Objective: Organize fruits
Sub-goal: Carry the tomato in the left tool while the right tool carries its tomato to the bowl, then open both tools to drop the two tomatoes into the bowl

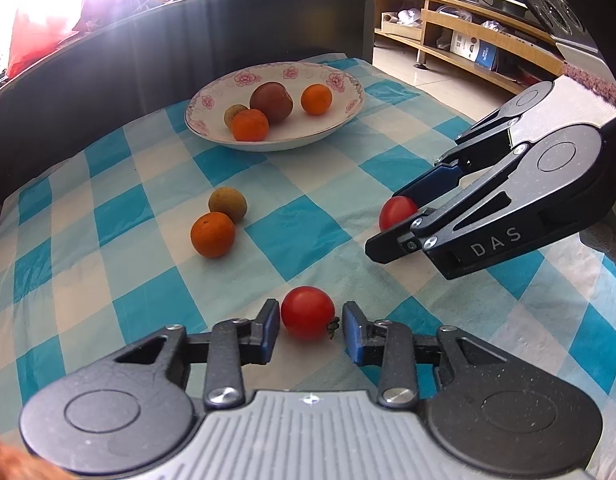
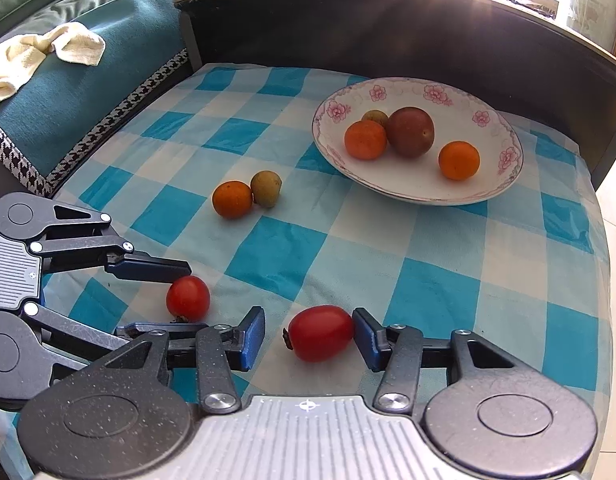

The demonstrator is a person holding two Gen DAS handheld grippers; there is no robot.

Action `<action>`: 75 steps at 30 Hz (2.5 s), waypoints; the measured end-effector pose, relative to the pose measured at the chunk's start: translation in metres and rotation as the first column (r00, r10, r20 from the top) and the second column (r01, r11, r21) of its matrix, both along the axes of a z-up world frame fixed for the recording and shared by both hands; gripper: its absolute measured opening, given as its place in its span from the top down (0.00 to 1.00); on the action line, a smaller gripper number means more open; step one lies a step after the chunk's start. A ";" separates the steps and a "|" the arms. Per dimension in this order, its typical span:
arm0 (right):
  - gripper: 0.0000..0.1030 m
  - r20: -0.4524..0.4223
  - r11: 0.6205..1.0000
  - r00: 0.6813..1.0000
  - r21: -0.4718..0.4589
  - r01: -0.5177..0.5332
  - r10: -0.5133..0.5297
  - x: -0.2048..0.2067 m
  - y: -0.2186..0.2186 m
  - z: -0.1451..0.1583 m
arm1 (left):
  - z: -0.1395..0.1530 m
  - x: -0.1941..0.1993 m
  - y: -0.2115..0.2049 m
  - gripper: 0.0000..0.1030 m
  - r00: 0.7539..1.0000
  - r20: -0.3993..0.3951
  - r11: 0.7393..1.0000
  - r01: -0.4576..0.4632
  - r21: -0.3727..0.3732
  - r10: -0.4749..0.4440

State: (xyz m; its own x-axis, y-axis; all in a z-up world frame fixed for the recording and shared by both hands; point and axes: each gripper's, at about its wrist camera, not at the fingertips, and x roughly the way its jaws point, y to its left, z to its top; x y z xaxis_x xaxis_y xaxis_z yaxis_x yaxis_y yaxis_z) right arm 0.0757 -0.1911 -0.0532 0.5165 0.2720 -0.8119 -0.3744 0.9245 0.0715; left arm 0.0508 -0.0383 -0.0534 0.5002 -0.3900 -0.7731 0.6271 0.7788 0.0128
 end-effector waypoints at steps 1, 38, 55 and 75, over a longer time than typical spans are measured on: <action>0.62 -0.001 1.000 1.000 -0.002 0.000 0.000 0.000 -0.001 0.000 | 0.000 0.000 -0.001 0.61 1.000 0.002 1.000 -0.002 0.002 0.002; 0.71 0.180 0.987 0.971 0.075 0.144 -0.155 0.037 -0.030 0.050 | 0.052 0.080 -0.040 0.63 0.977 0.171 0.989 -0.107 -0.104 0.124; 0.70 0.173 0.979 0.965 0.070 0.189 -0.198 0.083 -0.038 0.030 | 0.027 0.120 -0.049 0.64 0.973 0.166 0.985 -0.148 -0.083 0.161; 0.68 0.195 0.975 0.957 0.107 0.195 -0.213 0.107 -0.042 0.021 | 0.020 0.141 -0.046 0.63 0.957 0.230 0.980 -0.153 -0.125 0.179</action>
State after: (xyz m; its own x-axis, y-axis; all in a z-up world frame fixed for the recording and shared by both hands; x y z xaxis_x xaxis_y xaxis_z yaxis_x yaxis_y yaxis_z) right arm 0.1829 -0.2331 -0.0324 0.7206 0.2069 -0.6618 -0.1931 0.9766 0.0950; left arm 0.1915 -0.0844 -0.0333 0.7296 -0.3580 -0.5828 0.4774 0.8767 0.0592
